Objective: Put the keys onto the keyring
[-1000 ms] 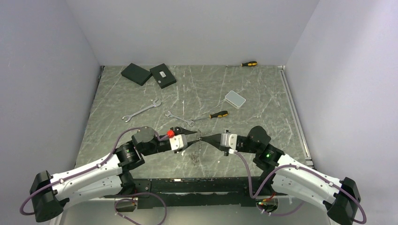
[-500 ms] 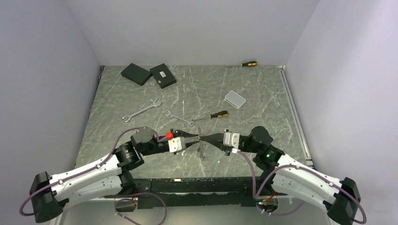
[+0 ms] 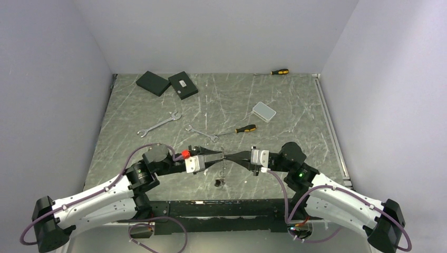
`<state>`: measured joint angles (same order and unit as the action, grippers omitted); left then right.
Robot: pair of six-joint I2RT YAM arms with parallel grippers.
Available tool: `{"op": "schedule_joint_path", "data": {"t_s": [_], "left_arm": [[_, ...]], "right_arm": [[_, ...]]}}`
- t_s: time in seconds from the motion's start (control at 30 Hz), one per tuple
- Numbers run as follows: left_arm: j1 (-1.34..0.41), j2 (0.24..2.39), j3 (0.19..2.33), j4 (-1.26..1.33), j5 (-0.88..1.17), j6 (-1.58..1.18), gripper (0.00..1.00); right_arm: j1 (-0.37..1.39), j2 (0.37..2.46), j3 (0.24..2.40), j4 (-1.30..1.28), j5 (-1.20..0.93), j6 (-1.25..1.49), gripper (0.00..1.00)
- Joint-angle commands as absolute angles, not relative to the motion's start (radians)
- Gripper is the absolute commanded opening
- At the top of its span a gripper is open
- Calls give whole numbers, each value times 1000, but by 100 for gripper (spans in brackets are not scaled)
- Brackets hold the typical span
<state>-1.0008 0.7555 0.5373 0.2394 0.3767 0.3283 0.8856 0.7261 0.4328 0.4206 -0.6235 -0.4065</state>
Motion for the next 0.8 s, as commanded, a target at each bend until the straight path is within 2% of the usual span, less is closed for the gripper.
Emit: {"op": "schedule_joint_path", "data": {"t_s": [0.0,0.43,0.57,0.77], "left_arm": [[-1002,737,584,256,401,349,34],[-1001,756,582,273,419,335,23],[-1001,751,583,269,423,335,11],[-1002,742,577,279,433,328,8]], "right_arm": [[892,724,473,501,-657,-389,0],[897,727,474,526,-655,-373,0],[904,734,472,542,-657,-369,0],[924,751,471,552,-649,-377,0]]}}
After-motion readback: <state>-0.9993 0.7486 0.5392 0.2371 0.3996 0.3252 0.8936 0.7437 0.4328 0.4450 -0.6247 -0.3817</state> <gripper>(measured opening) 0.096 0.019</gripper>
